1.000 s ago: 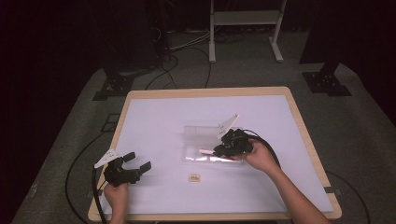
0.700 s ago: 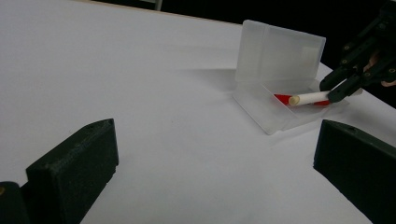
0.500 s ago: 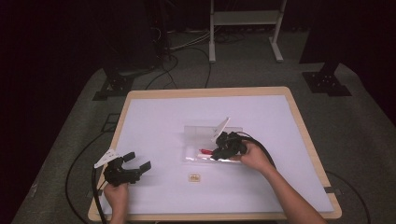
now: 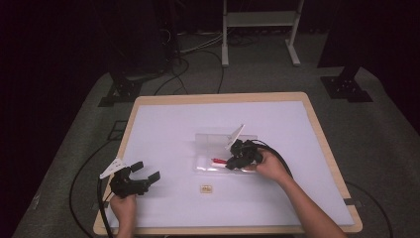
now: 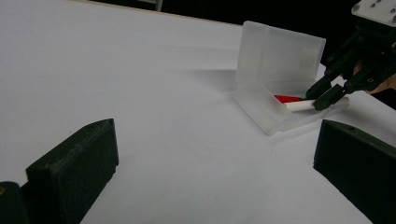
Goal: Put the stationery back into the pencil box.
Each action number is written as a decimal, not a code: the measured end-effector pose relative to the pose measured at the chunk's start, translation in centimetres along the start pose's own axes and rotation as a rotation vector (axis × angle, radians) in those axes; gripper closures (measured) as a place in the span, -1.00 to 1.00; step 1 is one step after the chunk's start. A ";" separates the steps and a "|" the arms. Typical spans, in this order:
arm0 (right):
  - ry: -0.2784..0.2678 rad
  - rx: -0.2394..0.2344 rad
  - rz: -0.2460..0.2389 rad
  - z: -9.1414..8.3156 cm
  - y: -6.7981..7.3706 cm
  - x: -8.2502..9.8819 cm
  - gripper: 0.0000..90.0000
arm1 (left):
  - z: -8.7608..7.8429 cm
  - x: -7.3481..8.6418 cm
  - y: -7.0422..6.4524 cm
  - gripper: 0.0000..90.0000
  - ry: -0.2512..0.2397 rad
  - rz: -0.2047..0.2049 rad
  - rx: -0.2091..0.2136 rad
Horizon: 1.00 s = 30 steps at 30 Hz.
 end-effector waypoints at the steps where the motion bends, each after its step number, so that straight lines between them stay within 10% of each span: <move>1: 0.002 -0.001 0.001 0.0 0.0 0.0 0.72 | 0.0 0.0 0.0 -1.00 -0.001 0.001 0.000; 30: -0.153 0.033 0.031 -3.1 1.1 -1.0 0.16 | -0.1 0.0 0.1 -1.00 0.000 -0.002 0.002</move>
Point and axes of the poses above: each handheld gripper's, and its own axes: z roughly forward along the jaws, x roughly out of its underside, y roughly to its left, the point moved 9 cm from there along z, roughly forward along the jaws, and after that the axes turned 5 degrees about -x, right-handed, at the moved point
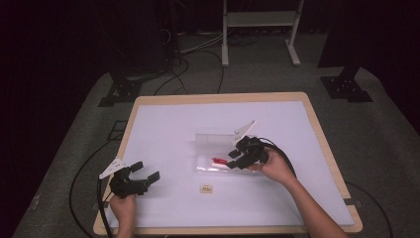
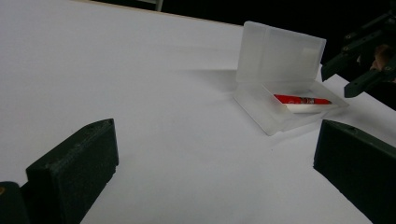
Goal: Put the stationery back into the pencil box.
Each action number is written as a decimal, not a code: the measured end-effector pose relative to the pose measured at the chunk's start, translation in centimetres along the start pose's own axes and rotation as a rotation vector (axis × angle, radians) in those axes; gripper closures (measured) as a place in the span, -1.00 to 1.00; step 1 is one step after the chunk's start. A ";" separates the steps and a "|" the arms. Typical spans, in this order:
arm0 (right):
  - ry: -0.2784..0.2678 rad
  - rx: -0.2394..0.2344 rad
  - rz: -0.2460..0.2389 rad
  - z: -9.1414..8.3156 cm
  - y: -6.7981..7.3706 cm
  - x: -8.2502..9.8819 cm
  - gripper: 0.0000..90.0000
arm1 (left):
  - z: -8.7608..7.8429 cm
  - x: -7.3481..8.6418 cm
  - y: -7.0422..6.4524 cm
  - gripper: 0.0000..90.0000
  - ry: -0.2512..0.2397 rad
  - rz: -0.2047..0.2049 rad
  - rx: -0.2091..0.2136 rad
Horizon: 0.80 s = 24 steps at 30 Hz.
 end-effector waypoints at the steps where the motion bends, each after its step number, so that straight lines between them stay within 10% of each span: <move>1: -0.006 -0.005 -0.004 -0.1 0.2 -0.1 0.15 | 0.0 0.0 0.0 -1.00 0.000 0.000 0.000; 24: -0.025 -0.056 -0.076 0.2 4.6 -1.7 -0.07 | 0.1 0.0 -0.1 -1.00 0.002 0.001 -0.001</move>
Point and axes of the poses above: each handheld gripper's, and its own axes: z roughly forward along the jaws, x roughly out of its underside, y roughly to its left, the point moved 9 cm from there along z, roughly forward along the jaws, and after that the axes turned 5 degrees about -x, right-handed, at the moved point
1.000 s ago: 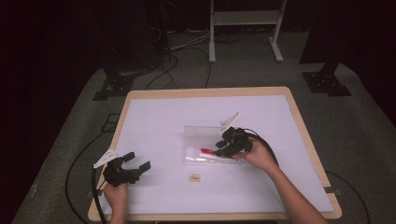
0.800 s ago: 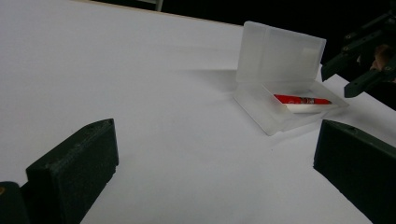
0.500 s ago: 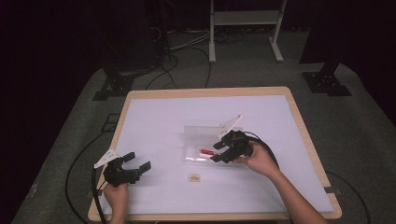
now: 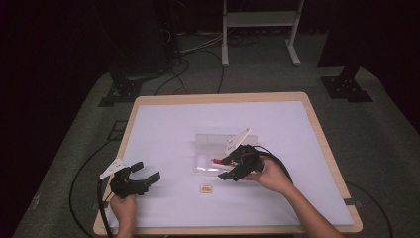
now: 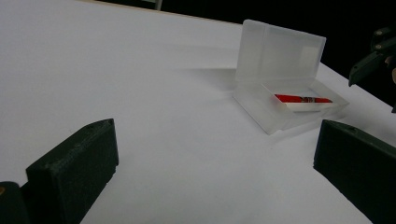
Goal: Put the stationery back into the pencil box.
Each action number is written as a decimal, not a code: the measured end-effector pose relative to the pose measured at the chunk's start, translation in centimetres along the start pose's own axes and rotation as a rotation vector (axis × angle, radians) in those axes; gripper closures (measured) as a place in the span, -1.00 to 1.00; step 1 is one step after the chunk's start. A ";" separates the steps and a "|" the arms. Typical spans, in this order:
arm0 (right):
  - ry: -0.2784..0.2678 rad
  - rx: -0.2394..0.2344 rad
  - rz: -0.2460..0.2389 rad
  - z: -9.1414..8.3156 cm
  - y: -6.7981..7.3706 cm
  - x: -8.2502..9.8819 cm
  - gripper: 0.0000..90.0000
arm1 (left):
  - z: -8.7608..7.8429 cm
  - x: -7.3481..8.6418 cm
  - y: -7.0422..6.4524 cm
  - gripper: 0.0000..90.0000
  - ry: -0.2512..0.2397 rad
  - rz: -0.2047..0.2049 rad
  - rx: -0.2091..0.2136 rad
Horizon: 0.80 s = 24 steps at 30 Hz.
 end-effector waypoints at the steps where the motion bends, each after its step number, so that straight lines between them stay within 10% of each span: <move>1: -0.004 -0.004 -0.003 0.1 0.1 0.0 -0.07 | 0.0 0.0 0.0 -1.00 -0.001 -0.001 0.001; 24: 0.023 -0.072 -0.043 3.0 2.4 -0.4 -0.04 | 0.0 0.0 0.0 -1.00 0.002 0.002 0.000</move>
Point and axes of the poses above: each handheld gripper's, and its own axes: z roughly forward along the jaws, x roughly out of its underside, y roughly to its left, the point moved 9 cm from there along z, roughly forward along the jaws, and after that the axes turned 5 degrees about -x, right-handed, at the moved point
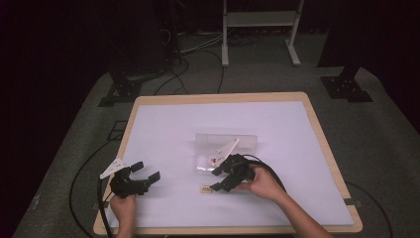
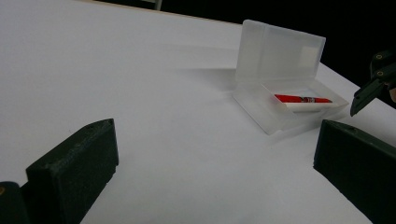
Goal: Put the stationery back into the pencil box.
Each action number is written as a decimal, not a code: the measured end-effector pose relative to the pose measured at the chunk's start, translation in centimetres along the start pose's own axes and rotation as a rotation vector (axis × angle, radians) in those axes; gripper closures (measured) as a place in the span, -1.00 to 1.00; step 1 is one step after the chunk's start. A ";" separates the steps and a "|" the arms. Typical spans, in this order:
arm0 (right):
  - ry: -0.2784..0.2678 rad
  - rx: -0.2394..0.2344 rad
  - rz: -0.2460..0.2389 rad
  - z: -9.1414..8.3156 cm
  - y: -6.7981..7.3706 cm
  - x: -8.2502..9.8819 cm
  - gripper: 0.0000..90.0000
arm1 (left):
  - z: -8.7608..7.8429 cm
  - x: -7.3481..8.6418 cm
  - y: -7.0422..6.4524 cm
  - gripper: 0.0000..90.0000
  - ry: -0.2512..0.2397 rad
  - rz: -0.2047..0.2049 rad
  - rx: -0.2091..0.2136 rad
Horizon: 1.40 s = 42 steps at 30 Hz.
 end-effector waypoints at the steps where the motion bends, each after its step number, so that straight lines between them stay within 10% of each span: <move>1: -0.002 -0.001 -0.001 0.1 0.1 -0.1 -0.03 | 0.0 0.0 0.0 -1.00 0.000 0.003 0.001; 42: 0.073 -0.015 -0.043 4.0 0.0 0.2 0.20 | 0.0 -0.1 0.0 -1.00 -0.006 -0.002 0.003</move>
Point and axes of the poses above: each handheld gripper's, and its own axes: z roughly forward along the jaws, x roughly out of its underside, y roughly to its left, the point moved 9 cm from there along z, roughly forward along the jaws, and after that the axes turned 5 degrees about -x, right-handed, at the moved point
